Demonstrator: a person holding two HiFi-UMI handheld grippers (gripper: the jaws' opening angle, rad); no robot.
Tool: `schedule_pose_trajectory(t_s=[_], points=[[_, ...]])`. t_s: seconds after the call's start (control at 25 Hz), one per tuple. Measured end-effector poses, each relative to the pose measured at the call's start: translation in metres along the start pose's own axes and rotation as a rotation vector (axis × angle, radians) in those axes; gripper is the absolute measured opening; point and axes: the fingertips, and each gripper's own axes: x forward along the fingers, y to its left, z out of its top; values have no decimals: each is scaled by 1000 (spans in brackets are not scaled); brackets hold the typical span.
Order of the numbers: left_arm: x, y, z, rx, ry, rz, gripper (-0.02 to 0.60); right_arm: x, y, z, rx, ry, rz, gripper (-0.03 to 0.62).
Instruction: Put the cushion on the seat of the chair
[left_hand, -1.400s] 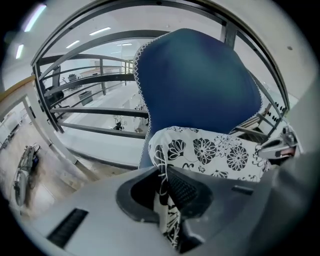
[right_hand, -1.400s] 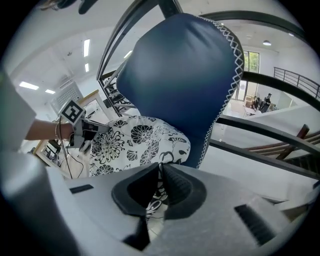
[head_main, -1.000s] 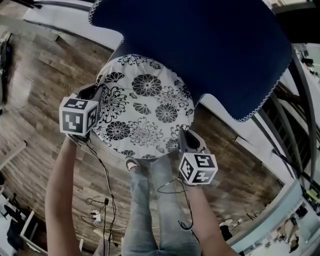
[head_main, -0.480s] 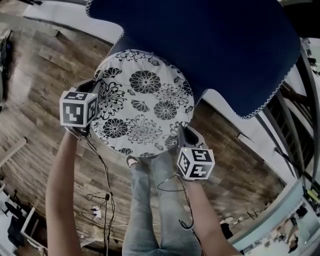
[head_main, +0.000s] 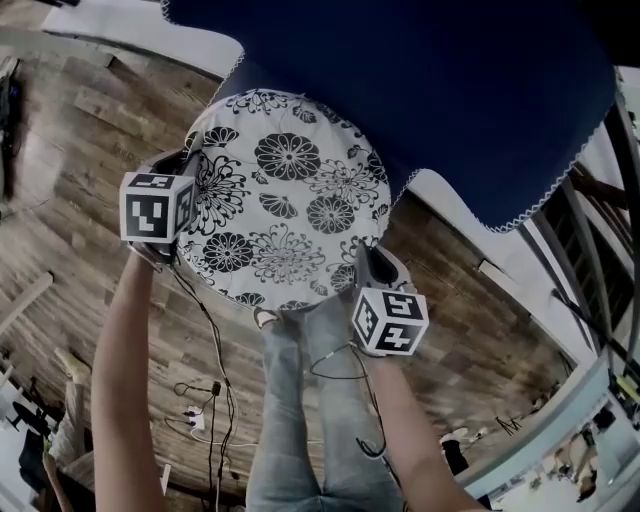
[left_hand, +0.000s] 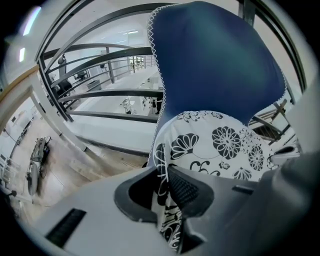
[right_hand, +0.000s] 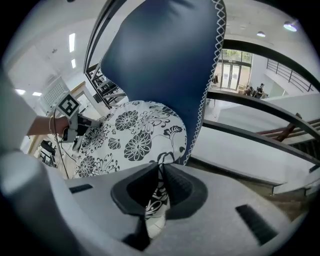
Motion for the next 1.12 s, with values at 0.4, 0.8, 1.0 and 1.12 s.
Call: schedule_pose_trajectory(t_s=[0.4, 0.8, 1.0, 1.12], points=[[0, 5, 0, -8, -17, -16, 103, 1, -6, -2, 48, -4, -20, 66], [-14, 7, 6, -47, -97, -67, 223, -4, -13, -3, 77, -23, -44, 146], [-30, 4, 6, -55, -129, -79, 239, -11, -16, -3, 87, -36, -58, 189], [-43, 1, 3, -63, -140, -94, 239, -21, -16, 2, 87, -65, -65, 198]])
